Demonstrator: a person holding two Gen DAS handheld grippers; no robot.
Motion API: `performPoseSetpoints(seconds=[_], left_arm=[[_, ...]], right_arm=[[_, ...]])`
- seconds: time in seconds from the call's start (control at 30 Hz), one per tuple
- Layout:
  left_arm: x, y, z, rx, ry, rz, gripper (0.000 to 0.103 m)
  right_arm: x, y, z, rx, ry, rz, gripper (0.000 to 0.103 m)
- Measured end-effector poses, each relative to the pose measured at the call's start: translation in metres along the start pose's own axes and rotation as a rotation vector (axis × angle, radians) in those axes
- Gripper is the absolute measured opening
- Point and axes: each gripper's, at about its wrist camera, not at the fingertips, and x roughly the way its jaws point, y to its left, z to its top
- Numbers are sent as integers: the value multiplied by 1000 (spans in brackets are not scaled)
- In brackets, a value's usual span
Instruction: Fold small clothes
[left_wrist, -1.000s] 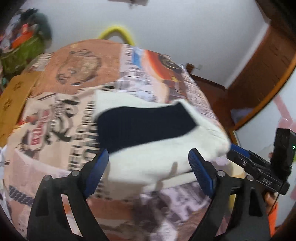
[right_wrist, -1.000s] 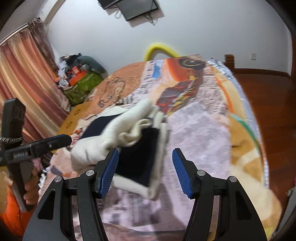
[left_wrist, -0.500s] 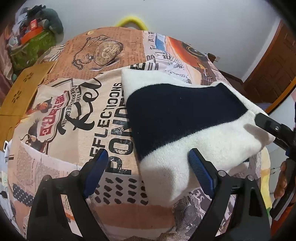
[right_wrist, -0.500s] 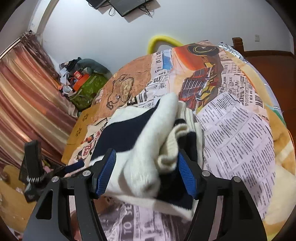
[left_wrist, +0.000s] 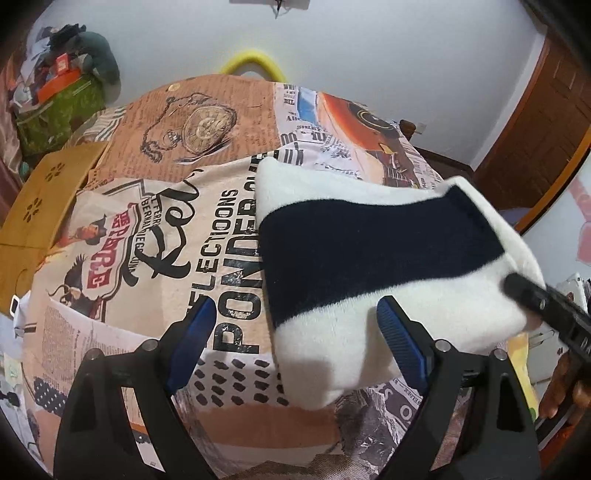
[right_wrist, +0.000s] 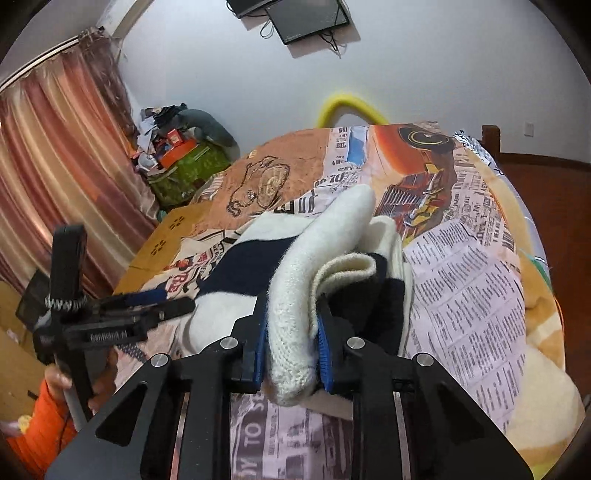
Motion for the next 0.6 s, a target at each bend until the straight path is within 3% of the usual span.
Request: performPoseSetpoints(seconds=[0.23,0.33,0.6], left_arm=[[30,0,-9,-25,77,-23,90],[48,-4,-19,-15,122,-24,96],[54,-3,-27,-15,126,-30,98]], right_arm=[[19,-31,-33,64,75,-52,20],[33,-47,-46,107,107,-62,20],[8,-28,-43,-5,37,-178,27]])
